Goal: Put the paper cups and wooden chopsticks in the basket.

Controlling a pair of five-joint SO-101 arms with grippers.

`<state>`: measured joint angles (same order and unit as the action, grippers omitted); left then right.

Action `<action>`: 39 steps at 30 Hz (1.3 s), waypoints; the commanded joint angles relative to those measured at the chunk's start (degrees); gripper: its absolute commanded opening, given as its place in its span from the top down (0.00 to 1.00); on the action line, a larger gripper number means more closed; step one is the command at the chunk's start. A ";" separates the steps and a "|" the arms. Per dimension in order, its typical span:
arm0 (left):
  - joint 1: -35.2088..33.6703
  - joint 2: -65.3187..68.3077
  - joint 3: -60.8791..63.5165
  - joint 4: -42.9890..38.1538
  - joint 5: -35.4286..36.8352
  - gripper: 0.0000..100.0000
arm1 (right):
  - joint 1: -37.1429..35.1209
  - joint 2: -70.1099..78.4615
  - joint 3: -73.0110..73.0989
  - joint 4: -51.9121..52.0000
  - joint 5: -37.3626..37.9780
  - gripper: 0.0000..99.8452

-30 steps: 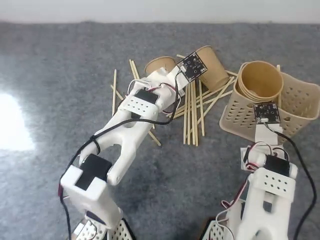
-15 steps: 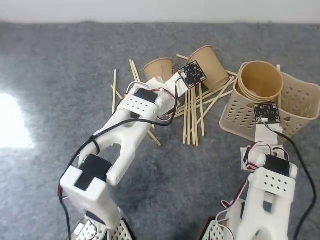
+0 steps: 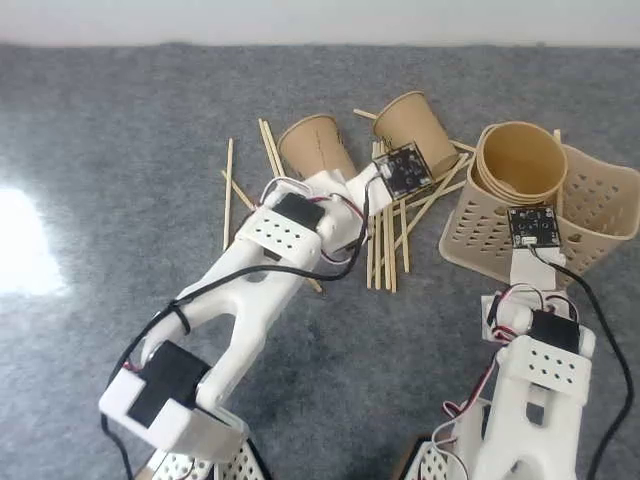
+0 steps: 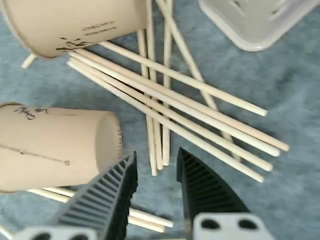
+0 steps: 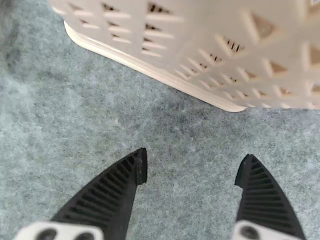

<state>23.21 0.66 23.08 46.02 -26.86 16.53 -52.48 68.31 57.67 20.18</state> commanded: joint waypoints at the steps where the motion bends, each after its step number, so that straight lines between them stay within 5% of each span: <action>1: -0.70 -3.52 -0.75 -5.89 -0.35 0.86 | -0.48 -1.01 -0.18 -0.57 1.32 0.70; 7: -4.31 -2.73 -4.62 -15.91 5.27 0.86 | -0.48 -0.84 -0.09 -0.57 1.32 0.70; 16: -7.47 7.38 -5.85 -23.38 1.58 0.86 | -0.48 -0.92 0.18 -0.57 1.32 0.70; 39: -1.85 13.10 -2.15 -10.02 1.32 0.86 | -0.48 -1.10 0.88 -1.10 1.32 0.70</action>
<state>21.45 14.46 18.95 34.51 -25.10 16.44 -52.48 69.80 57.67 20.18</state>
